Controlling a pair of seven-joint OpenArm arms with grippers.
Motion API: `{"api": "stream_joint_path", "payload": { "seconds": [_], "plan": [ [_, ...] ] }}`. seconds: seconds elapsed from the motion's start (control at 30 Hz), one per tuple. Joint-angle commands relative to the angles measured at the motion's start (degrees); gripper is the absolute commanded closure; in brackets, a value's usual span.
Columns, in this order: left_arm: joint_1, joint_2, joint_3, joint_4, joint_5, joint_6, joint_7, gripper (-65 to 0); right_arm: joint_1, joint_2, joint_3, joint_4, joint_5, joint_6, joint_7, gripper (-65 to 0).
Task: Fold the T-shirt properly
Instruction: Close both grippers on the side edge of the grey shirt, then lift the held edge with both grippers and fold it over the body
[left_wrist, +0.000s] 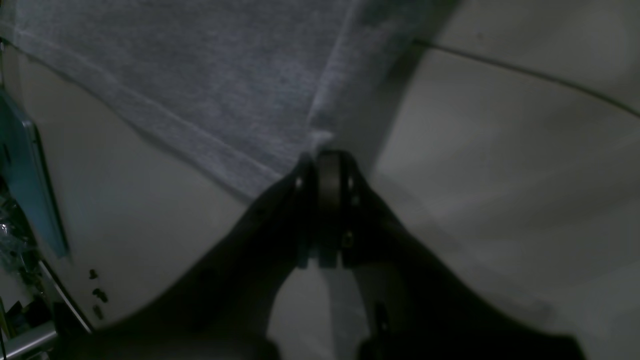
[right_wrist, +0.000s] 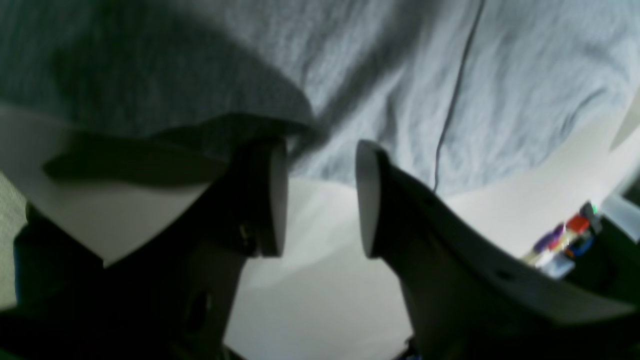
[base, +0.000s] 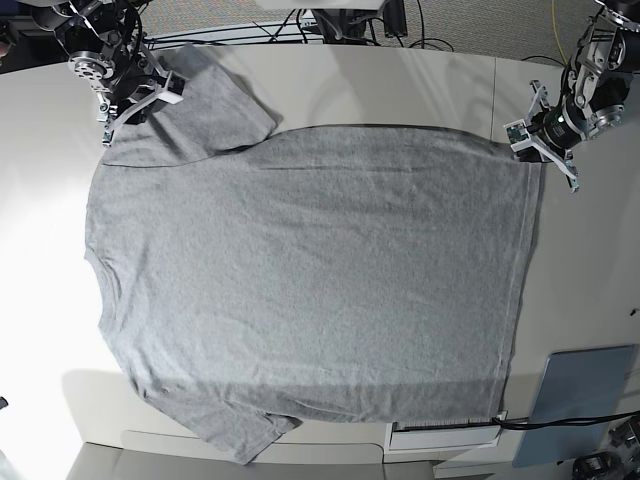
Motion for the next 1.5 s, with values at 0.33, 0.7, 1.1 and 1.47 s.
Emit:
{"api": "stream_joint_path", "payload": {
  "seconds": [0.33, 0.7, 1.1, 1.47],
  "plan": [
    [0.8, -0.4, 0.5, -0.5, 1.1, -3.1, 2.2, 0.0, 1.8, -1.7, 0.3, -2.1, 1.9, 0.2, 6.1, -23.0],
    [0.8, -0.5, 0.5, -0.5, 1.1, -2.7, 2.2, 0.0, 9.4, -7.3, 0.3, -8.0, 4.7, 0.2, 5.2, -23.1],
    [1.0, -0.5, 0.4, -0.5, -1.5, -2.8, 2.7, 0.0, 9.4, -6.8, 0.3, -6.9, 4.9, -3.3, 1.2, 0.0],
    [9.8, -3.8, 0.4, 4.9, -7.6, -2.6, 8.0, 0.0, -1.1, 1.1, 0.5, 3.9, 6.3, -5.1, -5.8, 0.0]
  ]
}}
